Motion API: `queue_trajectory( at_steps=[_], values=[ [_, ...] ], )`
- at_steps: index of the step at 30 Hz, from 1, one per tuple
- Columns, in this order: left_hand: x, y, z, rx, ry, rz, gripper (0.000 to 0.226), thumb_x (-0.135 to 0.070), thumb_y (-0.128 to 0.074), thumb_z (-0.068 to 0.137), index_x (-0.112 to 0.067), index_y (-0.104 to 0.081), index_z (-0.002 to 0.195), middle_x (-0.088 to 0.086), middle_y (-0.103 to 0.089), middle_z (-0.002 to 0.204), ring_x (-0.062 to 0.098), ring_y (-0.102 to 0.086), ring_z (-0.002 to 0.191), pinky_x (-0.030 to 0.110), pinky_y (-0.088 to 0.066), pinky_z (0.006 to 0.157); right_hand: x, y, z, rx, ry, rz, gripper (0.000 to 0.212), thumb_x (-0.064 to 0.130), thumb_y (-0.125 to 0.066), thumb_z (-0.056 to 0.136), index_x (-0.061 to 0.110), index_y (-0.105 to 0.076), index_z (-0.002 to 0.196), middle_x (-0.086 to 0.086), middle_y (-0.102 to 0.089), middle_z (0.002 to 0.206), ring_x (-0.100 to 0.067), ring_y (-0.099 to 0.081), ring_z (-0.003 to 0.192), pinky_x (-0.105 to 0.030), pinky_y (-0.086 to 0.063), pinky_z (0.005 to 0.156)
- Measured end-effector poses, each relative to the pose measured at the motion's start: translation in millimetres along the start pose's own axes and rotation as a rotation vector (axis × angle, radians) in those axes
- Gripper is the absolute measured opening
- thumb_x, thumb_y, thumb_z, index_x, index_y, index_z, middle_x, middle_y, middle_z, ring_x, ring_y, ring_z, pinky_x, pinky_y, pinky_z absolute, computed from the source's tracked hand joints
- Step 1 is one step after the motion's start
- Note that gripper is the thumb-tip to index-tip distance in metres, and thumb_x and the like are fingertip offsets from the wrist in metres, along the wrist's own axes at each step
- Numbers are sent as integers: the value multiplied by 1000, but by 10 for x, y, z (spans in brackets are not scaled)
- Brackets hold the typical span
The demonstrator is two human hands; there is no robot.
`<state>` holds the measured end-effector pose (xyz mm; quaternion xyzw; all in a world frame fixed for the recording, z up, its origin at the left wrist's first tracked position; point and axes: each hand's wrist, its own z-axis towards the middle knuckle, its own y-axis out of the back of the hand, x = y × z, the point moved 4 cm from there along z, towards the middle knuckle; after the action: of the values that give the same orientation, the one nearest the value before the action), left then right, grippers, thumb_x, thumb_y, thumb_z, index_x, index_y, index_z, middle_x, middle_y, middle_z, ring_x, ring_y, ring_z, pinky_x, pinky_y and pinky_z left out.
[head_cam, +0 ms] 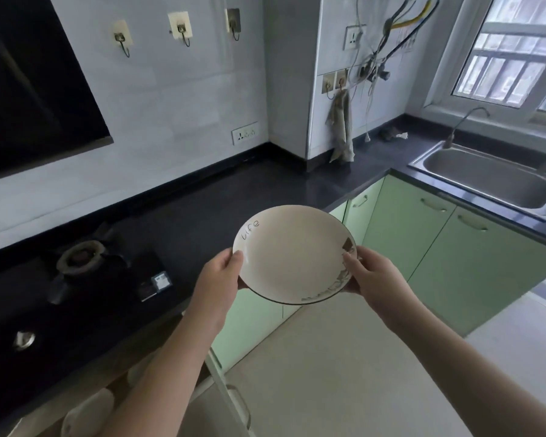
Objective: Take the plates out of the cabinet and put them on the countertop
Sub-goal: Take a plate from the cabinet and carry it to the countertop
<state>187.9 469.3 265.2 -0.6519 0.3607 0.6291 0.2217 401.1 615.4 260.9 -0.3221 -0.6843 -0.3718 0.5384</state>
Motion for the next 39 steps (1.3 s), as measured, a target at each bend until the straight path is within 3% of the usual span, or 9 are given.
queue_trajectory(
  at_steps=[2,5,13,16,19,25,28,34,39],
  values=[
    [12,-80,255,4,24,-6,31,-29,-47,101,-36,-73,86,-12,-76,90,7,-72,82,23,-55,72,32,40,262,-2,6,-30,20,26,-48,100,19,-66,104,1,-77,85,-21,-75,76,-47,-56,88],
    [3,-226,569,37,51,-6,31,-25,-47,102,-36,-74,89,-10,-77,94,8,-73,85,20,-56,71,-5,141,632,5,1,-49,19,27,-48,99,22,-65,106,2,-77,85,-20,-75,76,-49,-55,88],
    [49,-790,1379,-26,154,28,33,-26,-48,99,-35,-74,83,-4,-76,87,12,-73,75,42,-60,84,-277,497,1652,94,-45,-60,21,22,-49,100,20,-64,115,4,-77,84,-17,-75,75,-36,-58,80],
    [67,-988,1603,-26,229,22,31,-17,-47,99,-24,-75,88,7,-76,95,18,-71,79,46,-56,90,-333,671,1988,143,-42,-91,21,23,-49,100,24,-63,116,7,-77,84,-14,-75,74,-31,-58,77],
    [102,-1140,1764,-41,277,-7,29,-15,-46,101,-18,-74,95,16,-73,103,23,-69,83,48,-55,93,-369,772,2299,203,-75,-127,23,26,-48,100,29,-62,118,11,-77,84,-13,-75,73,-34,-56,81],
    [291,-1288,2033,-118,369,-234,24,-12,-50,101,-17,-73,104,8,-77,103,19,-73,88,32,-60,78,-437,718,2908,259,-87,-173,24,26,-49,100,32,-62,119,13,-76,82,-11,-74,70,-43,-57,82],
    [410,-1258,2233,-130,470,-409,21,-11,-51,101,-15,-68,111,6,-78,93,21,-74,77,31,-59,65,-475,596,3211,305,-97,-156,25,25,-50,100,33,-61,120,9,-77,83,-12,-74,74,-41,-57,82],
    [701,-1046,2856,-182,554,-515,21,-10,-50,101,-16,-66,114,4,-78,88,19,-74,75,35,-60,70,-528,145,3826,348,-122,-146,25,20,-50,99,34,-64,114,7,-77,86,-13,-74,80,-33,-58,80],
    [897,-818,3393,-191,604,-530,26,-9,-50,101,-13,-63,123,10,-74,108,20,-75,84,34,-61,65,-547,-220,4341,341,-183,-206,25,19,-52,99,27,-63,119,4,-77,90,-14,-74,82,-35,-59,82]
  ],
)
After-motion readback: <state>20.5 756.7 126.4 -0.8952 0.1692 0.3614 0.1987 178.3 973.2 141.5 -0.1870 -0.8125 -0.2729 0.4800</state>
